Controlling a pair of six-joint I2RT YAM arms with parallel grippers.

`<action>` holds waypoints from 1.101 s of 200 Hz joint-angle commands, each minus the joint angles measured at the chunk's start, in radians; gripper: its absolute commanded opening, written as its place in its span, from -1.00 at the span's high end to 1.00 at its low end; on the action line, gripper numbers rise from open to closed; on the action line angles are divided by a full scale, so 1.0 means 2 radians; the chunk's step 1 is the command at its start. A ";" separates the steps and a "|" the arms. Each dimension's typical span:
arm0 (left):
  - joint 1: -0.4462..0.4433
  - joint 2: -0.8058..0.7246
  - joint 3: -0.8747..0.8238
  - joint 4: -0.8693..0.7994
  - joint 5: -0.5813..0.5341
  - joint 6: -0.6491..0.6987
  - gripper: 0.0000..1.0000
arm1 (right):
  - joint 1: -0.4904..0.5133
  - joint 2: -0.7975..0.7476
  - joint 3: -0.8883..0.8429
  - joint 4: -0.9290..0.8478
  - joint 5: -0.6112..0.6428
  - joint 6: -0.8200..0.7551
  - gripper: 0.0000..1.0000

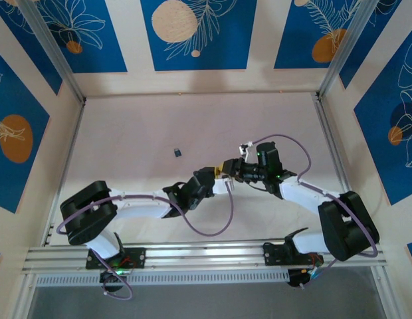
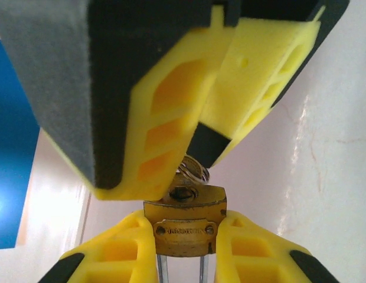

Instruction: Unlock with the key

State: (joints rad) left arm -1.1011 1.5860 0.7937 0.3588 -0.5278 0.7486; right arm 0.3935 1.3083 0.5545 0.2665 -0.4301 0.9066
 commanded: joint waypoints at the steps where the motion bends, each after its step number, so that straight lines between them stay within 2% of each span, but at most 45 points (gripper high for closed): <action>1: -0.004 -0.010 0.024 -0.027 0.024 -0.044 0.80 | -0.018 -0.022 0.001 -0.043 -0.011 -0.029 0.21; 54: 0.005 -0.005 0.043 -0.085 0.059 -0.088 0.80 | -0.052 -0.044 0.002 -0.051 -0.039 -0.034 -0.03; 127: 0.026 -0.008 0.065 -0.141 0.117 -0.125 0.80 | -0.080 -0.063 -0.009 -0.062 -0.043 -0.042 -0.20; 183: 0.045 -0.005 0.084 -0.189 0.167 -0.155 0.80 | -0.113 -0.084 -0.019 -0.083 -0.040 -0.062 -0.24; 220: 0.071 -0.004 0.103 -0.231 0.247 -0.187 0.79 | -0.120 -0.092 -0.028 -0.077 -0.062 -0.083 -0.13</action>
State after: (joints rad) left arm -0.9958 1.5860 0.9463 -0.0322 -0.1791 0.4404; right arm 0.1589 1.1416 0.5232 0.1230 -0.4992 0.7860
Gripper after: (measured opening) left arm 0.194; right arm 0.580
